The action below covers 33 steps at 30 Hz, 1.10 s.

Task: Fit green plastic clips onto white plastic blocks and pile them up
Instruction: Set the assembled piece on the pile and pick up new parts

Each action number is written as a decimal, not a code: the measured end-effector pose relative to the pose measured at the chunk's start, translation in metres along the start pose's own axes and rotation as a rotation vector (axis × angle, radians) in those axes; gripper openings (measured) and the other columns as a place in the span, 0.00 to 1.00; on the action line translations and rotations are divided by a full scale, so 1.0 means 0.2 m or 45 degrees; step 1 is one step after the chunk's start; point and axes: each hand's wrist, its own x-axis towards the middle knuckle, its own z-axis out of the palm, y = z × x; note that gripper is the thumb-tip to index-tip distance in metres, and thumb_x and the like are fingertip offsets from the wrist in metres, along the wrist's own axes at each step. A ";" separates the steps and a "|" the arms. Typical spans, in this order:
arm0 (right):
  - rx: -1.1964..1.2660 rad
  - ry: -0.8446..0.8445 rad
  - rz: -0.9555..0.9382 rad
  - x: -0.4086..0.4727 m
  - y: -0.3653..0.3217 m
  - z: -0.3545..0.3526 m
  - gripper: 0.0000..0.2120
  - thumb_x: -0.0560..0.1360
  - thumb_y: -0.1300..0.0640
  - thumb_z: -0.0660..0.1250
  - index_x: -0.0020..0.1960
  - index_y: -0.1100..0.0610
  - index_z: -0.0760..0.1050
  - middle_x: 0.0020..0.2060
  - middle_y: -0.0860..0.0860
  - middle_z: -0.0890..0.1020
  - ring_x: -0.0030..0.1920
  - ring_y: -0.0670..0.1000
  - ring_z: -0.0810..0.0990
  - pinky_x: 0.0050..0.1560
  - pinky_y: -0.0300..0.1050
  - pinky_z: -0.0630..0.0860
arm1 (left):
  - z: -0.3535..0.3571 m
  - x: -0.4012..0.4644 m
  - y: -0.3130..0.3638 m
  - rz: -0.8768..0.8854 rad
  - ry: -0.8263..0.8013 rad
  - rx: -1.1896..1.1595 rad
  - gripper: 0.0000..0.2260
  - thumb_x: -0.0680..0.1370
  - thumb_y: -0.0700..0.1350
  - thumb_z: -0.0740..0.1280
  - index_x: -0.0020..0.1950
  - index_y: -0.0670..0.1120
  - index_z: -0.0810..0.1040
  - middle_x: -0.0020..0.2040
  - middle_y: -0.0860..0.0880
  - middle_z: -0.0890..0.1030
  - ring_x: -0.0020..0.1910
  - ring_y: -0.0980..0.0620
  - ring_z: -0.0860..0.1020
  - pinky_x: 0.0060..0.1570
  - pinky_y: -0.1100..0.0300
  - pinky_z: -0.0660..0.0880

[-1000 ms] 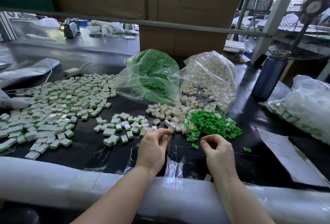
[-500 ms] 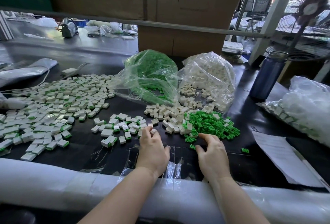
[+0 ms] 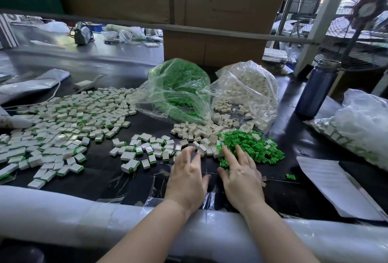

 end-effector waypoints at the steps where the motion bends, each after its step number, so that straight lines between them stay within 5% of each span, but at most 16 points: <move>1: -0.009 -0.042 0.004 0.00 0.00 0.00 0.26 0.80 0.45 0.54 0.74 0.36 0.46 0.77 0.45 0.46 0.76 0.49 0.46 0.72 0.49 0.50 | 0.00 0.00 0.00 0.015 -0.019 0.011 0.27 0.79 0.53 0.60 0.74 0.45 0.57 0.72 0.51 0.52 0.73 0.51 0.50 0.73 0.59 0.48; 5: -0.045 -0.079 -0.038 0.01 0.00 0.02 0.22 0.81 0.46 0.52 0.72 0.33 0.51 0.76 0.42 0.50 0.74 0.47 0.52 0.70 0.50 0.50 | 0.01 0.00 0.00 0.033 -0.075 0.041 0.25 0.79 0.54 0.59 0.73 0.45 0.61 0.72 0.48 0.55 0.73 0.49 0.52 0.74 0.58 0.49; 12: 0.158 0.145 -0.091 0.00 0.02 0.01 0.12 0.77 0.61 0.62 0.58 0.53 0.77 0.59 0.46 0.75 0.58 0.50 0.69 0.58 0.40 0.64 | 0.01 0.00 -0.01 0.043 -0.125 -0.014 0.24 0.79 0.54 0.59 0.72 0.45 0.63 0.68 0.52 0.59 0.70 0.52 0.56 0.71 0.60 0.53; 20: 0.280 0.189 -0.077 -0.02 0.02 -0.03 0.04 0.74 0.62 0.67 0.45 0.55 0.79 0.45 0.45 0.79 0.51 0.49 0.72 0.45 0.32 0.59 | 0.00 0.01 0.00 0.042 -0.163 -0.004 0.23 0.79 0.54 0.59 0.72 0.46 0.63 0.68 0.52 0.60 0.69 0.53 0.58 0.71 0.60 0.55; 28: 0.310 0.238 -0.019 -0.04 0.00 -0.04 0.06 0.73 0.62 0.66 0.45 0.53 0.79 0.46 0.46 0.80 0.52 0.49 0.73 0.54 0.42 0.67 | 0.05 0.04 -0.02 0.162 -0.340 0.170 0.28 0.80 0.58 0.53 0.77 0.53 0.46 0.77 0.57 0.43 0.75 0.55 0.43 0.72 0.57 0.45; 33: 0.328 0.301 0.083 -0.04 0.01 -0.05 0.08 0.75 0.63 0.63 0.47 0.54 0.79 0.47 0.48 0.80 0.54 0.51 0.73 0.57 0.47 0.68 | 0.04 0.04 -0.02 0.203 -0.281 0.101 0.24 0.80 0.58 0.54 0.75 0.53 0.58 0.75 0.58 0.57 0.74 0.58 0.51 0.70 0.60 0.47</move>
